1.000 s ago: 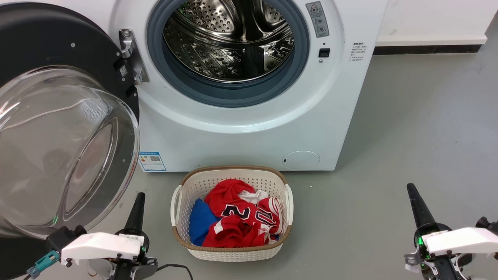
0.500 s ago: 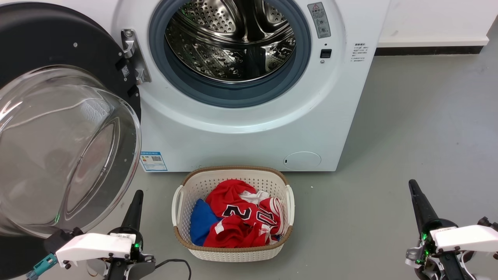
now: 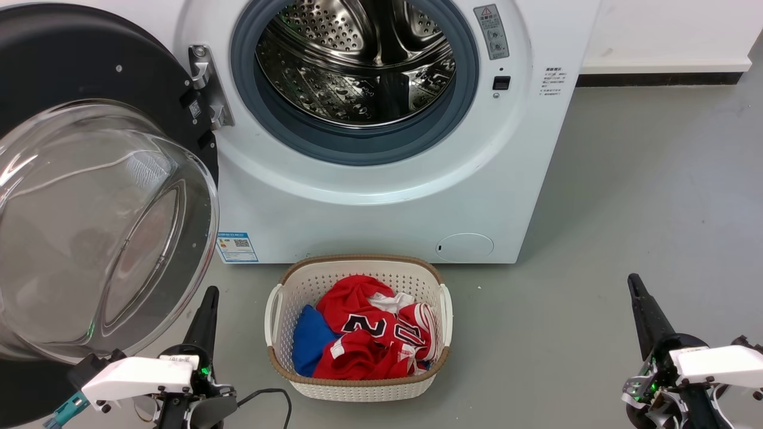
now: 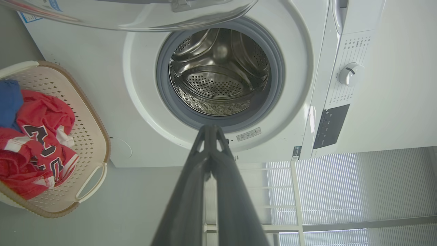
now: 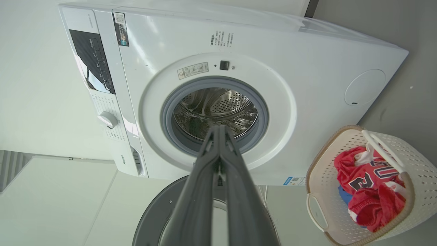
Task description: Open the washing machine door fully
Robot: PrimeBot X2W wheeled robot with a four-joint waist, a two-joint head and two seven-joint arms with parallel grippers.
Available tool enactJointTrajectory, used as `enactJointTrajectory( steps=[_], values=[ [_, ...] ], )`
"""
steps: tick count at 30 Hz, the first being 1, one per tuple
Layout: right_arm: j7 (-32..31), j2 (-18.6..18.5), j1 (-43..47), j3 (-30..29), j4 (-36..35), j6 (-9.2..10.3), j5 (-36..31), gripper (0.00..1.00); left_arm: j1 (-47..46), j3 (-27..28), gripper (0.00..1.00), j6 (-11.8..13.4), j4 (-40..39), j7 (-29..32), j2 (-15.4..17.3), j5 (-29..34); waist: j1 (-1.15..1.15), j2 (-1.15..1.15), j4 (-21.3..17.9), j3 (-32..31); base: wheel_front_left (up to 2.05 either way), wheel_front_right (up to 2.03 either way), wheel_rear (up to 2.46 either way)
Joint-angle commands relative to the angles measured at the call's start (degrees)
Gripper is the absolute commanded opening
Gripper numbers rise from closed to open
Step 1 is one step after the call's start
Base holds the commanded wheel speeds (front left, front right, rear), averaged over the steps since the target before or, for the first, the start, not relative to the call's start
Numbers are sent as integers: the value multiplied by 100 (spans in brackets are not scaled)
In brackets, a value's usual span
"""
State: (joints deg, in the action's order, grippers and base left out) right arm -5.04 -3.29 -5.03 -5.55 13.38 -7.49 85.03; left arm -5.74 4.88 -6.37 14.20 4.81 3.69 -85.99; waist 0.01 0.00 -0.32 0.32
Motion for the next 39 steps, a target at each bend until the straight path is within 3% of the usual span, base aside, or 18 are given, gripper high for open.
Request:
enactJointTrajectory(
  steps=[1,18,39],
  values=[
    [-16,20,-118,-21,8,0,108,0,-64,43,0,-32,-29,27,-3,-84,0,0,2,-1,0,0,0],
    [-149,29,-154,-82,74,0,790,0,-73,197,0,-135,-20,200,-98,-666,-1,0,32,-14,0,0,0],
    [-151,35,-146,-88,70,0,763,0,-68,189,0,-129,-21,192,-95,-642,-1,0,32,-14,0,0,0]
  ],
)
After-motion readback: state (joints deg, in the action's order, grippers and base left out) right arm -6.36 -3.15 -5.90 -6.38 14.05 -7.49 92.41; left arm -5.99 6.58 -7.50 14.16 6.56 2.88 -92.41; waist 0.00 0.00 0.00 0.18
